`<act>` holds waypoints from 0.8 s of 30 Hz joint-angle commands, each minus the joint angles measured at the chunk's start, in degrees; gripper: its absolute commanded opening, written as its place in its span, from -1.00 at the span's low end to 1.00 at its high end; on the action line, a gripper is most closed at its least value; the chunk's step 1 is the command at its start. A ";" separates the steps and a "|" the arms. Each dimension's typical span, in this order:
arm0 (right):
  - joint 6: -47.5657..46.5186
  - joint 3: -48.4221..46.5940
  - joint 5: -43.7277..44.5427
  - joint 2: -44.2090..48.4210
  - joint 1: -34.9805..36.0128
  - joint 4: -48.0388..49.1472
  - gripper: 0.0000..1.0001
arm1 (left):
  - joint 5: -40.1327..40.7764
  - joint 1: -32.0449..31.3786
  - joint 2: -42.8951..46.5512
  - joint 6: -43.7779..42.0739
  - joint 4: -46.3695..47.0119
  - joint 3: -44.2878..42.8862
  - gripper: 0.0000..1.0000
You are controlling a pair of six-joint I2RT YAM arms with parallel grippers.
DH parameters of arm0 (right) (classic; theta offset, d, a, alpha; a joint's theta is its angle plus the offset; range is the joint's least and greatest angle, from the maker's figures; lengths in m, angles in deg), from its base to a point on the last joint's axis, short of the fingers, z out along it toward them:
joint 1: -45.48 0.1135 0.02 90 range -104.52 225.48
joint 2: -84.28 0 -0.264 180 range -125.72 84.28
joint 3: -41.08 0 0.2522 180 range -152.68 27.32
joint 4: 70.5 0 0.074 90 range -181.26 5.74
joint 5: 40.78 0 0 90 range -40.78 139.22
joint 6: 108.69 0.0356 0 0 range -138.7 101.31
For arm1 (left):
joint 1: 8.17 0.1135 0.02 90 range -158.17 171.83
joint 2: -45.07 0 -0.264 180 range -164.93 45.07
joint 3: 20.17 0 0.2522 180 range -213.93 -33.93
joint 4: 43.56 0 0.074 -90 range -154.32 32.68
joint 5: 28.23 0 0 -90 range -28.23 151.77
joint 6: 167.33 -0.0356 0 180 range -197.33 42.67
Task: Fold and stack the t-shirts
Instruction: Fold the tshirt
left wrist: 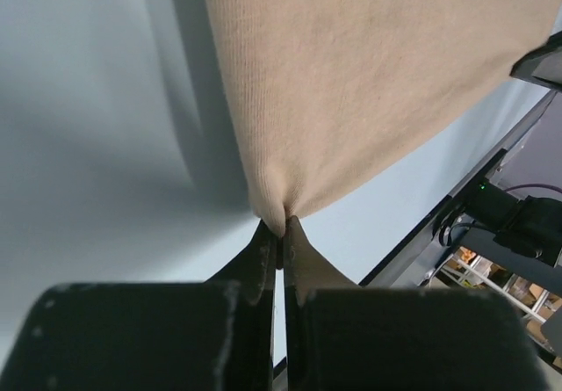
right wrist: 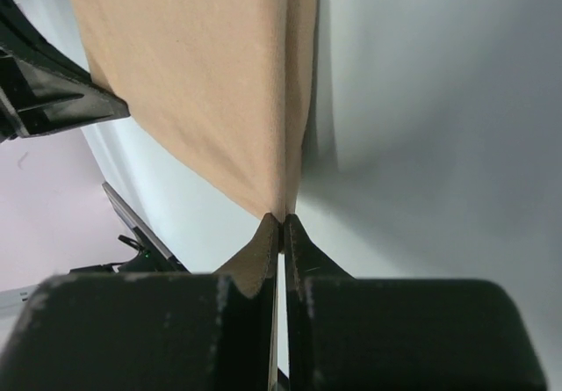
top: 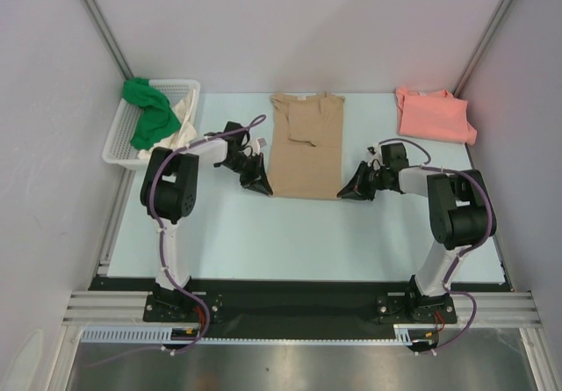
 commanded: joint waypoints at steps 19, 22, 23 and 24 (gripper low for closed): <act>-3.80 11.64 -3.14 23.80 -2.14 -5.46 -1.00 | 0.26 -2.58 19.14 -1.84 0.36 9.26 -0.99; -4.94 12.26 -3.23 26.08 -2.06 -7.40 -1.00 | 0.44 -3.10 20.72 -1.84 0.72 10.93 -0.99; -5.03 12.69 -3.14 26.44 -2.14 -7.66 -1.00 | 0.52 -3.19 20.99 -1.75 0.89 11.20 -0.99; -5.12 12.96 -3.06 26.70 -2.14 -7.58 -1.00 | 0.61 -3.19 21.25 -1.66 1.07 11.46 -0.99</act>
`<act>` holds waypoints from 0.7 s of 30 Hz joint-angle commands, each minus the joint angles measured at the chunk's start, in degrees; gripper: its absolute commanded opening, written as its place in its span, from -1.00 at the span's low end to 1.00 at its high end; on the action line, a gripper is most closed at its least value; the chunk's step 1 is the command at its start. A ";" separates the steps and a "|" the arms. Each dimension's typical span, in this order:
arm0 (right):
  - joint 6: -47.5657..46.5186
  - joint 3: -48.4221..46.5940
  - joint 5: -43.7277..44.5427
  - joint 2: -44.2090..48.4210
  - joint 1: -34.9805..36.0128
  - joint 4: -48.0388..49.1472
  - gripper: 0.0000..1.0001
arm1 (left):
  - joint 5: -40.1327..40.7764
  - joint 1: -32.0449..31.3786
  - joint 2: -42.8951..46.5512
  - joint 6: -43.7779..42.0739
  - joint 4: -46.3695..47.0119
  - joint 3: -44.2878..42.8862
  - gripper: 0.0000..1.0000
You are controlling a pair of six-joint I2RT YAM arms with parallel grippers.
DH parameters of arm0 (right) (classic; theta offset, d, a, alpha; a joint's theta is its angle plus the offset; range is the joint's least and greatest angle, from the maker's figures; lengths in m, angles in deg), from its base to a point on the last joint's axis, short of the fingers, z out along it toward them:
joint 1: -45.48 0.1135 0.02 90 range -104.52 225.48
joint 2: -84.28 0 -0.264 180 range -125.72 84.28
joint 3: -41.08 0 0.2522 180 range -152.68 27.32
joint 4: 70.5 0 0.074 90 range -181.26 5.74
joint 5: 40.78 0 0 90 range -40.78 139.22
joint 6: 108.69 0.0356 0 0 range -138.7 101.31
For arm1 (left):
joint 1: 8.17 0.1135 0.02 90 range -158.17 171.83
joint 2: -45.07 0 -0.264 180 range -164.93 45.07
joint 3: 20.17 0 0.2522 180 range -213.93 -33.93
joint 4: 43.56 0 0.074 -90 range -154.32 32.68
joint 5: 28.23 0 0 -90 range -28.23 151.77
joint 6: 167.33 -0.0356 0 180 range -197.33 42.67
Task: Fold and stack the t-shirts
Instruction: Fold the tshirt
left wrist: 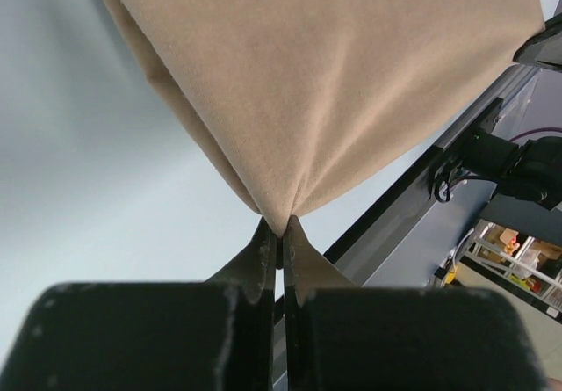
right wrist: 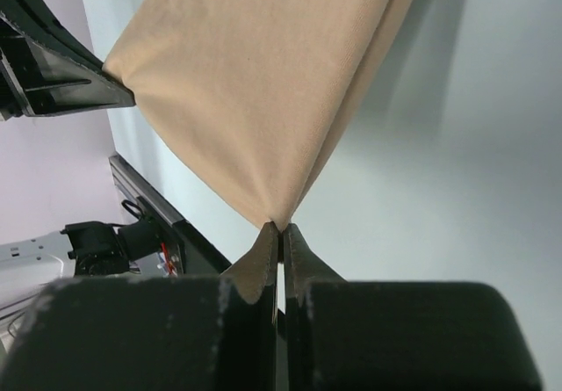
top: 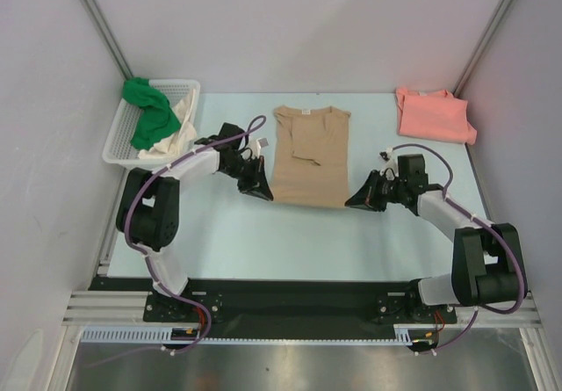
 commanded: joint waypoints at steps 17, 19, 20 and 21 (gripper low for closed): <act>-3.73 -40.98 0.82 -26.71 -4.66 5.96 -1.00 | 6.96 2.57 -21.83 -7.44 -1.09 -46.32 -0.99; -4.25 -49.18 1.17 -36.08 -4.75 6.85 -1.00 | 8.54 3.01 -30.32 -8.84 -0.30 -60.06 -0.99; -4.26 -56.97 1.43 -39.70 -4.75 7.46 -1.00 | 9.50 3.01 -33.08 -10.76 1.62 -64.24 -0.99; -4.17 -60.52 1.52 -42.96 -4.66 7.47 -1.00 | 11.69 2.92 -35.71 -11.57 3.03 -67.68 -0.99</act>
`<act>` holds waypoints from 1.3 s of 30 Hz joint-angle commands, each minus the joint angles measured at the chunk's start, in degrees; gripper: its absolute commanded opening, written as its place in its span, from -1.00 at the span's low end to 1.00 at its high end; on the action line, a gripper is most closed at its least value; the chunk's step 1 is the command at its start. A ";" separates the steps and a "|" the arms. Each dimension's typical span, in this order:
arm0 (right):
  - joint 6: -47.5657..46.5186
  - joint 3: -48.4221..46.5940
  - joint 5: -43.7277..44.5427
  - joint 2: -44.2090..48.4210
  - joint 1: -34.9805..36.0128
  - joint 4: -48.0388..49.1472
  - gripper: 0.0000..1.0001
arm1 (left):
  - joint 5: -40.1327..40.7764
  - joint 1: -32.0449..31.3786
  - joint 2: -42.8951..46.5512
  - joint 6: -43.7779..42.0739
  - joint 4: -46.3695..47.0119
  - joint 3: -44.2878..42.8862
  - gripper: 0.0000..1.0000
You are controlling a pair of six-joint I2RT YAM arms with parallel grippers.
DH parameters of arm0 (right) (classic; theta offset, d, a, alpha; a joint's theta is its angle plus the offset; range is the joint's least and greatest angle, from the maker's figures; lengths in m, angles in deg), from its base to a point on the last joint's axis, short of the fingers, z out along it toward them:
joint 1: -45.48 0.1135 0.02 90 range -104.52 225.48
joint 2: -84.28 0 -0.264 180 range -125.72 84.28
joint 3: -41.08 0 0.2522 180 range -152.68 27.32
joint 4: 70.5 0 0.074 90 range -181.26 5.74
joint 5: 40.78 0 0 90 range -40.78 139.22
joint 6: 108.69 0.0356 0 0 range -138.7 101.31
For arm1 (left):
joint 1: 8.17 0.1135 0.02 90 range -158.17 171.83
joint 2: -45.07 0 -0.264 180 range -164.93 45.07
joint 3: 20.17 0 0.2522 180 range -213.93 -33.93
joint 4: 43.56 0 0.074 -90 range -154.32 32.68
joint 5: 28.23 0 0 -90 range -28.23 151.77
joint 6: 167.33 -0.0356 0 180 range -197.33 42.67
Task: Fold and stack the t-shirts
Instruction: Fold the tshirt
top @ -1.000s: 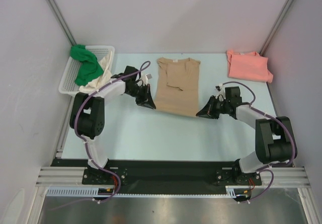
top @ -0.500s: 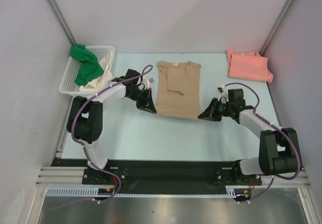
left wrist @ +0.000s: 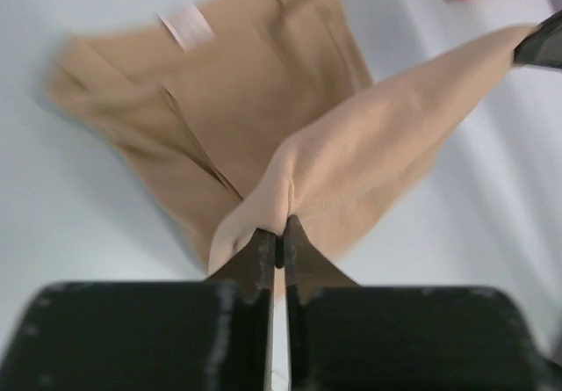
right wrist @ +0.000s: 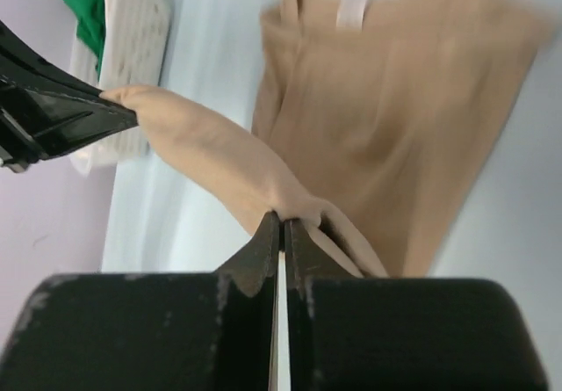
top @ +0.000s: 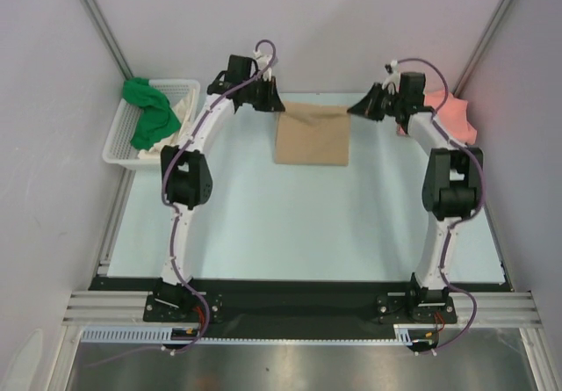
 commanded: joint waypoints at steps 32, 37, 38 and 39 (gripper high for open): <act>-3.13 -12.30 0.36 -24.12 -2.18 2.28 0.44 | -7.24 -1.68 -5.81 -1.48 7.39 6.47 0.65; -1.38 -12.13 -0.51 -26.23 -2.00 2.89 0.44 | -6.36 -2.21 -7.66 -1.39 7.21 6.21 0.66; -0.94 -12.39 -0.60 -26.50 -2.00 3.07 0.43 | -5.92 -2.21 -7.92 -1.57 7.12 6.12 0.65; -0.67 -12.65 -0.60 -27.02 -2.00 3.07 0.43 | -5.74 -2.47 -8.36 -1.74 7.04 6.03 0.65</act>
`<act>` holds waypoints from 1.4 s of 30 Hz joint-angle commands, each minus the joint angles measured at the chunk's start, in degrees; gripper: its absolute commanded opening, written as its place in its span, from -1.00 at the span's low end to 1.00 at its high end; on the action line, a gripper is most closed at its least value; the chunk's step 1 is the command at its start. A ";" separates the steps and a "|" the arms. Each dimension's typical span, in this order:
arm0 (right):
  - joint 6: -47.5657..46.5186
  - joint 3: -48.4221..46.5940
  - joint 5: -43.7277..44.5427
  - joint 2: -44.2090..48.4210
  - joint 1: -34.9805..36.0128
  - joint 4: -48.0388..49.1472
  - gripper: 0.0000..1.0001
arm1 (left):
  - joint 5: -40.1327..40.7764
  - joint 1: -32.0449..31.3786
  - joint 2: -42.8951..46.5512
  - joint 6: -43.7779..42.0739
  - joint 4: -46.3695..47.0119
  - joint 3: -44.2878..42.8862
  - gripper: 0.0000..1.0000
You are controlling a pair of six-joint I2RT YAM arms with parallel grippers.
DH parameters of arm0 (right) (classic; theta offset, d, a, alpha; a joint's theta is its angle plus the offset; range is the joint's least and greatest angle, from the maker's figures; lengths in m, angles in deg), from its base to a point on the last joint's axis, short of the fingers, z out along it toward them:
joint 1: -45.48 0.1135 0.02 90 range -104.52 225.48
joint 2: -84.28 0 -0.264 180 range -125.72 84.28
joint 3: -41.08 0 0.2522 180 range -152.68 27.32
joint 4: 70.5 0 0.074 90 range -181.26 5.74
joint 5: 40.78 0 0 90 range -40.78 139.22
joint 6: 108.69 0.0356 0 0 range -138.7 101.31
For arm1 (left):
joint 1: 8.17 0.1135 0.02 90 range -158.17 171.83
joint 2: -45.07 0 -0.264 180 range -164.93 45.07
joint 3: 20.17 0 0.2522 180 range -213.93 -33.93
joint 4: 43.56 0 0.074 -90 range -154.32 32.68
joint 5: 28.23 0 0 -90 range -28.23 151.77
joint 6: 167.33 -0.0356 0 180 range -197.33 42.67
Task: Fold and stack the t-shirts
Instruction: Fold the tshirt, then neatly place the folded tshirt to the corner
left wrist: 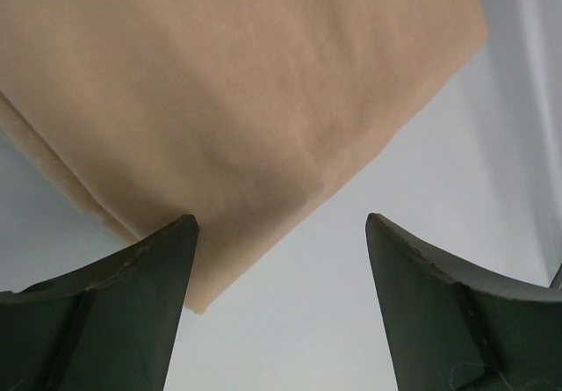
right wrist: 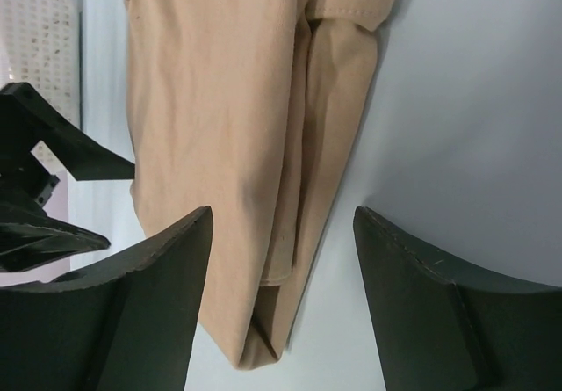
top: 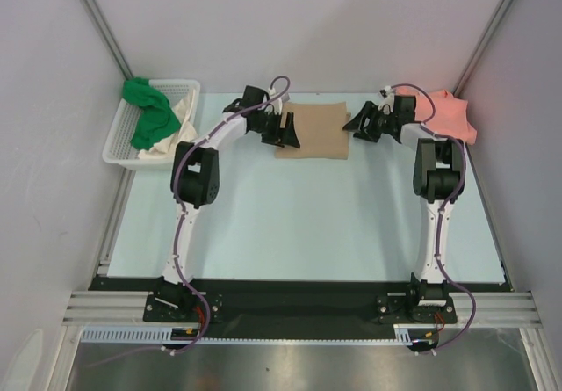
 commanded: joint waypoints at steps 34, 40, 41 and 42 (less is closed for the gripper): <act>-1.73 -2.31 -1.05 -4.53 4.43 -5.45 -1.00 | 9.12 -2.22 4.04 -4.01 -1.19 -6.02 0.66; -10.24 -4.49 -0.70 0.40 1.09 -12.71 -1.00 | 17.29 -2.48 10.63 -12.79 -5.92 -5.08 0.61; -12.17 -5.46 -0.09 1.19 1.08 -15.01 -1.00 | 17.47 -2.22 12.21 -13.33 -6.81 -4.46 0.59; -16.98 -6.69 0.53 1.54 -1.53 -17.38 -1.00 | 17.13 -2.05 12.92 -14.03 -7.77 -3.85 0.57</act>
